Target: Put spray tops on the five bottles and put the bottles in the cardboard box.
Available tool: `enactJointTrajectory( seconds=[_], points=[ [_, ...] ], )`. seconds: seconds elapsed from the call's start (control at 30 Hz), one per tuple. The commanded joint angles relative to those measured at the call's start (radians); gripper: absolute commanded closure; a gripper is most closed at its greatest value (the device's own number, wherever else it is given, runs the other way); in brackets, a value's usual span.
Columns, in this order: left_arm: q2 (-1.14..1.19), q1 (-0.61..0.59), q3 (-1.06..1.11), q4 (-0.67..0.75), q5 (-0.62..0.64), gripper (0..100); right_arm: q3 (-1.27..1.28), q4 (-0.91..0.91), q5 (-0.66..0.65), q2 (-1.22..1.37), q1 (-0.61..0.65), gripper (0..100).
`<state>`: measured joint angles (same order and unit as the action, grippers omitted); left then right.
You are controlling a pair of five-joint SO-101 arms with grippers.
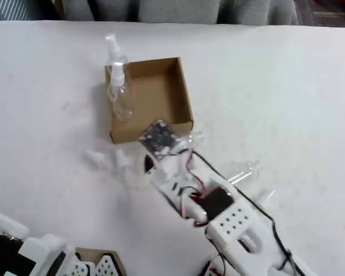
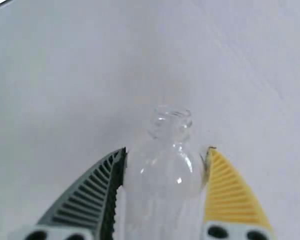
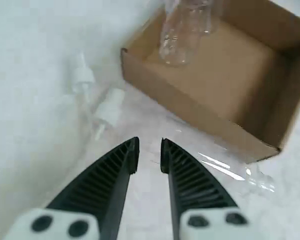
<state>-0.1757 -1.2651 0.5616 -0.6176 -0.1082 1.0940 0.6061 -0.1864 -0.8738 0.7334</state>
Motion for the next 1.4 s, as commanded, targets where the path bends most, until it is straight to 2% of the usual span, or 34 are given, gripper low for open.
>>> enactJointTrajectory(
  seconds=[0.0,0.23,0.67,0.93,1.13,1.37],
  points=[
    [-0.059,-0.022,-0.014,0.031,0.006,98,-0.141,-0.038,0.077,0.154,0.082,94.1],
    [-0.064,-0.031,-0.015,0.032,0.006,98,-0.269,-0.038,0.196,0.427,0.108,84.4],
    [-0.064,-0.025,-0.015,0.032,0.008,98,-0.520,-0.042,0.229,0.811,0.134,84.0],
    [-0.064,-0.025,-0.014,0.032,0.008,98,-0.643,-0.030,0.222,0.963,0.143,84.0],
    [-0.064,-0.025,-0.006,0.031,0.008,98,-0.769,0.107,0.221,1.063,0.140,84.0],
    [-0.064,-0.016,-0.006,0.031,0.008,98,-0.875,0.168,0.222,1.196,0.125,84.4]
  ],
)
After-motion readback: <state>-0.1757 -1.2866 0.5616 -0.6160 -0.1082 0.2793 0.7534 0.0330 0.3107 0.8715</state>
